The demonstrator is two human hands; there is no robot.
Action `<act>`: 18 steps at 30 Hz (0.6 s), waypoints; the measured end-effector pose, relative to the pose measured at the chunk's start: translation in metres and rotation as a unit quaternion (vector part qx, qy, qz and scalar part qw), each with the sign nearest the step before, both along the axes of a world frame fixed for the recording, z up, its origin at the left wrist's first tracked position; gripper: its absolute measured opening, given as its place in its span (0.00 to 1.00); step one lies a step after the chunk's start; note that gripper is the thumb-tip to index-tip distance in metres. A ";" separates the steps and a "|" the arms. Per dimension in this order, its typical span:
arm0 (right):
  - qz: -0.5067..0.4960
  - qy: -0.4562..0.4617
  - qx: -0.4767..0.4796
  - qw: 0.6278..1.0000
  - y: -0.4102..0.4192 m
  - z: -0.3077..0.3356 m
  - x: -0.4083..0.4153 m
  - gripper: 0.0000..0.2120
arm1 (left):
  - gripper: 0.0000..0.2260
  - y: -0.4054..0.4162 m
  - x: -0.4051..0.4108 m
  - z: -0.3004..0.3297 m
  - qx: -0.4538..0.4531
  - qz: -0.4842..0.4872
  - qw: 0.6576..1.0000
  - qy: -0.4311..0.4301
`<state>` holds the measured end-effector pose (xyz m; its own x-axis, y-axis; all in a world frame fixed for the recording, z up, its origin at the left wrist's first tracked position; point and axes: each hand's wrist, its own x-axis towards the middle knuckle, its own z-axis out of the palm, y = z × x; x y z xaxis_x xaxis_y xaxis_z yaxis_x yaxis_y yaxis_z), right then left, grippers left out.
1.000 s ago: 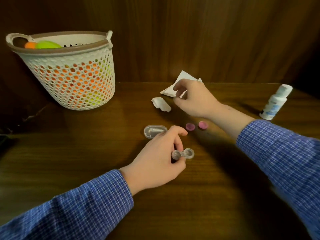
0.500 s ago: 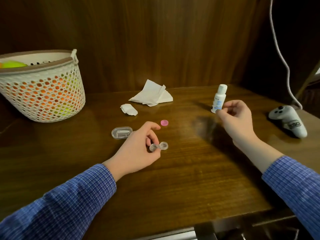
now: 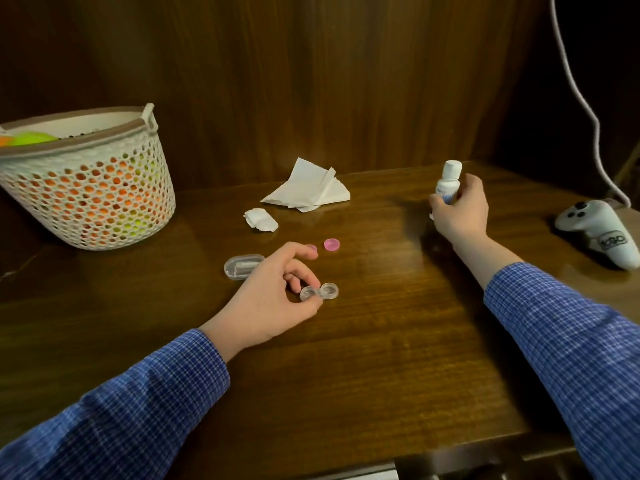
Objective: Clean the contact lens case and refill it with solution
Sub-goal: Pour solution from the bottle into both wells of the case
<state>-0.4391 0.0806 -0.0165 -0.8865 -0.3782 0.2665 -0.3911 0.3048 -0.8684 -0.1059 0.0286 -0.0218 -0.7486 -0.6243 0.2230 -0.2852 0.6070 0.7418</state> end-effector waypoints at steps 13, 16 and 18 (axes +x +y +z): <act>0.569 -0.219 -0.089 0.788 0.047 0.026 0.158 0.14 | 0.08 0.019 0.006 0.025 0.075 0.066 0.976 0.196; 0.635 -0.188 -0.055 0.748 0.055 0.022 0.172 0.16 | 0.11 0.027 0.007 0.032 0.066 0.051 0.973 0.216; 0.632 -0.186 -0.045 0.751 0.056 0.022 0.170 0.17 | 0.11 0.029 0.007 0.033 0.038 0.045 0.978 0.198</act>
